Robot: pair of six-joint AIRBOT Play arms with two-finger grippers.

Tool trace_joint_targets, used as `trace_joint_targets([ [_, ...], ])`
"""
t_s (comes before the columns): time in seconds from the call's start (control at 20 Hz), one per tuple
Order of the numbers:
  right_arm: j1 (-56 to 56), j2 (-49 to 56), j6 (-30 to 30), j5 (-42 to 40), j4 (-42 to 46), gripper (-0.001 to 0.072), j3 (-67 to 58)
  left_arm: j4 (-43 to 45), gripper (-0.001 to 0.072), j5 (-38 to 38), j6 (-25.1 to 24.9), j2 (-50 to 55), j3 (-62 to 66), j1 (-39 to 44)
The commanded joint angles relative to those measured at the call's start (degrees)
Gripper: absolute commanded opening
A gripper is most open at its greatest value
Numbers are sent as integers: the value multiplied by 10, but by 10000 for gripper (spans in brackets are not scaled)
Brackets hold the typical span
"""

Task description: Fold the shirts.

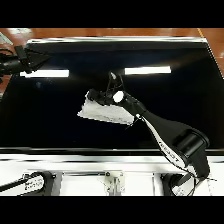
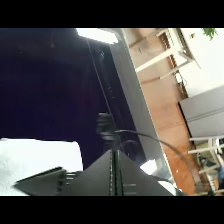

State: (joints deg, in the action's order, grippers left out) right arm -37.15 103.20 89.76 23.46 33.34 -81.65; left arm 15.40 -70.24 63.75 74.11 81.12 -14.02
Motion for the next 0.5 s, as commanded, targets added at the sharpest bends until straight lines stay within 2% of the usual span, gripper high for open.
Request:
trace_joint_targets([
  [0.0,10,2,-22,53,-30,528,-1,2,32,-14,-3,-17,0,-10],
  [0.1,59,-37,-23,165,31,528,-1,4,32,-14,-17,-16,0,-10],
  [0.2,121,-83,-19,297,141,528,-1,10,32,-13,-17,-16,0,-10],
  [0.3,189,-122,24,430,291,661,-1,17,32,-13,-18,-16,0,-10],
  [0.4,255,-136,64,525,402,671,0,30,32,-14,-18,-16,0,-10],
  [0.45,288,-134,71,538,399,670,7,37,32,-14,-17,-16,0,-10],
])
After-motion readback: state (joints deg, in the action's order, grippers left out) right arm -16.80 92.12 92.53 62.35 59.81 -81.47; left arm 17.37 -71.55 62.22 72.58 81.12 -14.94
